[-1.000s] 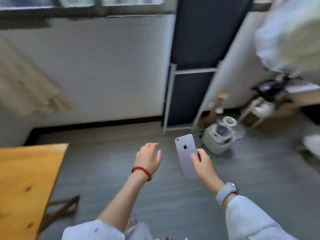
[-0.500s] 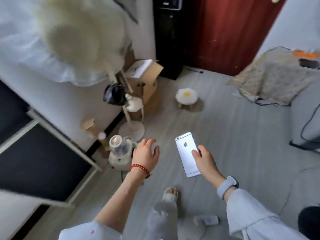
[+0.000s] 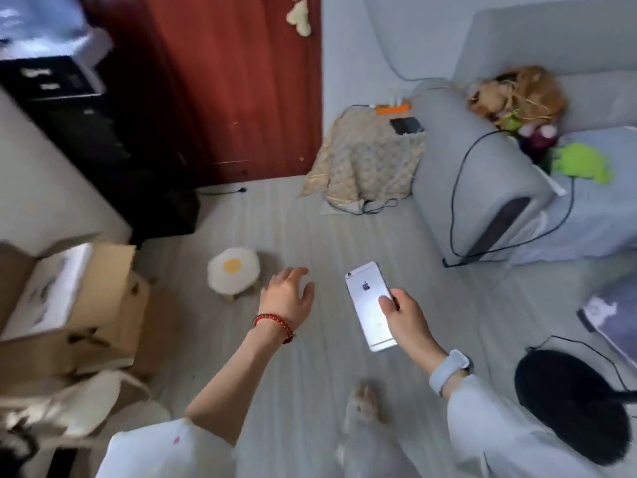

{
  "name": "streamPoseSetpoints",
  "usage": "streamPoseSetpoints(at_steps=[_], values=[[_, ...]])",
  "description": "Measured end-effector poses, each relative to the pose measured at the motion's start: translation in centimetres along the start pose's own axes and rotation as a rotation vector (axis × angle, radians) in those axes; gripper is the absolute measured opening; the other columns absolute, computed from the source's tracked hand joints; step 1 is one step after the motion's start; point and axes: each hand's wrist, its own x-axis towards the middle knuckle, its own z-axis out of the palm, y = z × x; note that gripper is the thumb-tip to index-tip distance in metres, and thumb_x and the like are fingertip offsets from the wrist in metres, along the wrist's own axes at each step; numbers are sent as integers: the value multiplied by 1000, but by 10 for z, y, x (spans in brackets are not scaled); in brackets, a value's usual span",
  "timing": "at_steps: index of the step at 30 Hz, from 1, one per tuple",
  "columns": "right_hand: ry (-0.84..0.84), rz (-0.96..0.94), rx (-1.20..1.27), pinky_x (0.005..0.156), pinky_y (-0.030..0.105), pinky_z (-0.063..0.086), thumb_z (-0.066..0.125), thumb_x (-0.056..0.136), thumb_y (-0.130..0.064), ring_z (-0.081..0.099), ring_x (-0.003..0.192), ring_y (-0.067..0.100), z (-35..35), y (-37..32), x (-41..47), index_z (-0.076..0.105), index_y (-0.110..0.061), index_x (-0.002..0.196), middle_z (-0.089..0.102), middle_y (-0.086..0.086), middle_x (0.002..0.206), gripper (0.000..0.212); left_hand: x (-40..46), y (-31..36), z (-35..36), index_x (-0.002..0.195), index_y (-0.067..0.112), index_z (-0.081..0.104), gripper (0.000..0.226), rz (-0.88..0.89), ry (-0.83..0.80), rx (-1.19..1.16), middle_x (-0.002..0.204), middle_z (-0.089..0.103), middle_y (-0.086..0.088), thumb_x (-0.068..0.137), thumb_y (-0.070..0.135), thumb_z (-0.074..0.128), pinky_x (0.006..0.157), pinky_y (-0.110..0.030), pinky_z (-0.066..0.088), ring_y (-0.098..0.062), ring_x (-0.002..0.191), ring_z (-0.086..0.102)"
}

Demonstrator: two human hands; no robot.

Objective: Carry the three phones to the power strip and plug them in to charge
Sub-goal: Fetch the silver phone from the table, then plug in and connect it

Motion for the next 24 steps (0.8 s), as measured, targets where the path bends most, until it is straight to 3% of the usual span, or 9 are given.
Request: streamPoseSetpoints(at_steps=[2,5,8,10,14,24], values=[[48,12,-1,59,28,25,47,89,-8,47,75,23,-16,1,58,53,0,83,52,13,78,12,62,24,15,121,15,52,36,61,-32,-20,126,55,-11,87,27,48,98,-41,40,-30,117,49],[103,8,-1,51,31,22,48,89,-8,41,67,21,-39,-2,146,40,-14,63,44,3,62,28,156,57,36,123,14,51,37,103,-73,-16,130,52,-11,88,28,47,100,-40,39,-29,119,48],[128,14,-22,48,17,28,47,89,-12,38,63,21,-68,-15,243,36,-16,62,39,-1,58,30,253,95,51,124,14,48,38,121,-119,-25,131,51,-11,89,29,45,101,-43,39,-28,120,47],[152,10,-32,54,30,32,47,90,-15,41,64,21,-83,-28,294,44,-12,72,43,-1,61,18,304,115,53,125,13,48,38,124,-122,-42,132,50,-11,90,29,44,101,-43,40,-28,120,46],[158,6,-59,59,29,31,49,90,-16,47,69,23,-106,-52,397,53,-7,89,48,-4,67,10,399,136,55,123,12,49,37,98,-116,-76,130,51,-11,90,27,45,101,-40,40,-27,119,47],[102,49,-141,55,32,30,47,90,-16,45,62,23,-116,-83,674,41,-10,74,44,0,61,18,673,146,97,122,11,51,36,23,-143,-130,130,52,-11,89,26,46,101,-38,39,-26,121,46]])
